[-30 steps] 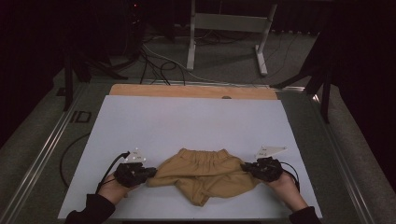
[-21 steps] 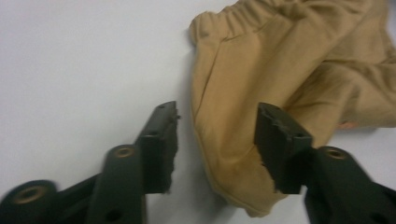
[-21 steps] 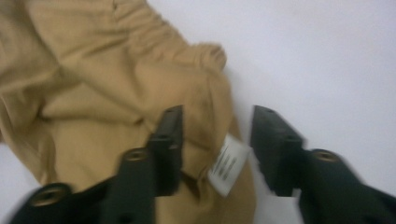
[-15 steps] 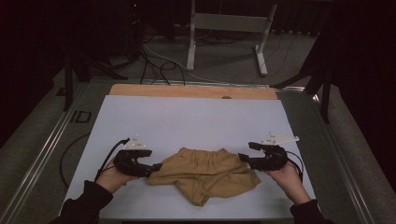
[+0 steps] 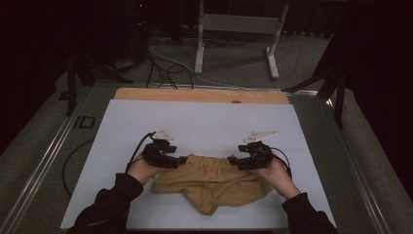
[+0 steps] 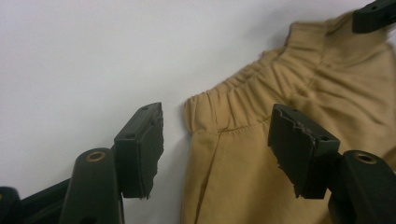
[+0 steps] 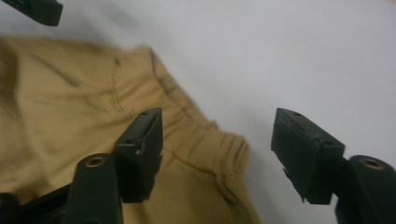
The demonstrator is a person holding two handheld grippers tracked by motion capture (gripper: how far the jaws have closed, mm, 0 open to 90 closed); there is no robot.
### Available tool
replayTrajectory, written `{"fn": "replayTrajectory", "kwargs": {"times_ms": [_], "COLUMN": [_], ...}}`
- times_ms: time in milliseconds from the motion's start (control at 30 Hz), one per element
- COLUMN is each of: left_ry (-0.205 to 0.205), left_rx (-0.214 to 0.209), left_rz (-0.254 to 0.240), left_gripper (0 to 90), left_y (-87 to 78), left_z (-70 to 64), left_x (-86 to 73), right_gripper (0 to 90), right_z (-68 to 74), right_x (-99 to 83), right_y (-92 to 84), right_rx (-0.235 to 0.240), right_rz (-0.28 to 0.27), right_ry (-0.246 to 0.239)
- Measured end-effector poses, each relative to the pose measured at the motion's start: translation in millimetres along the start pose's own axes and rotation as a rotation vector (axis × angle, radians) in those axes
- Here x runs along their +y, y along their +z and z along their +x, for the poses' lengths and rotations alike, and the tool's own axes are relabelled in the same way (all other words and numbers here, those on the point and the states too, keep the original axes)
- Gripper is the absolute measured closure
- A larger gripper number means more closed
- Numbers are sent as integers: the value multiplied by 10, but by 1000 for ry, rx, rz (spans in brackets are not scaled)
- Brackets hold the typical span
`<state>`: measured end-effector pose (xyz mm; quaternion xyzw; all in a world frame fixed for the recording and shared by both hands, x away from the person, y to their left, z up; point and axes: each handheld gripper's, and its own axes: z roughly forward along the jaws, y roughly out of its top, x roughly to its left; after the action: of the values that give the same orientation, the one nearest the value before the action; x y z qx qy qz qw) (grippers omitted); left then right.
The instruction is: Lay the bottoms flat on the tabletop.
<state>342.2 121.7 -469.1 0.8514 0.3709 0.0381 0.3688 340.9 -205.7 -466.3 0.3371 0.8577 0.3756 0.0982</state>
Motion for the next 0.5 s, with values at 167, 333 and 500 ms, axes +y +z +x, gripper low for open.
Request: {"fn": "replayTrajectory", "kwargs": {"times_ms": [167, 333, 500], "left_ry": [4, 27, 90], "left_rx": [3, -10, -8], "left_rz": [65, 88, 82], "left_gripper": [424, 468, 544], "left_y": [250, 400, 464], "left_z": [41, 44, -27], "left_x": [-69, -149, -141], "right_gripper": [469, 646, 745], "right_z": [-23, -21, 17], "right_x": [-140, -265, -331], "right_y": [143, 154, 149], "right_rx": [24, 38, 32], "right_rz": [79, 113, 131], "right_ry": [32, 49, -16]}}
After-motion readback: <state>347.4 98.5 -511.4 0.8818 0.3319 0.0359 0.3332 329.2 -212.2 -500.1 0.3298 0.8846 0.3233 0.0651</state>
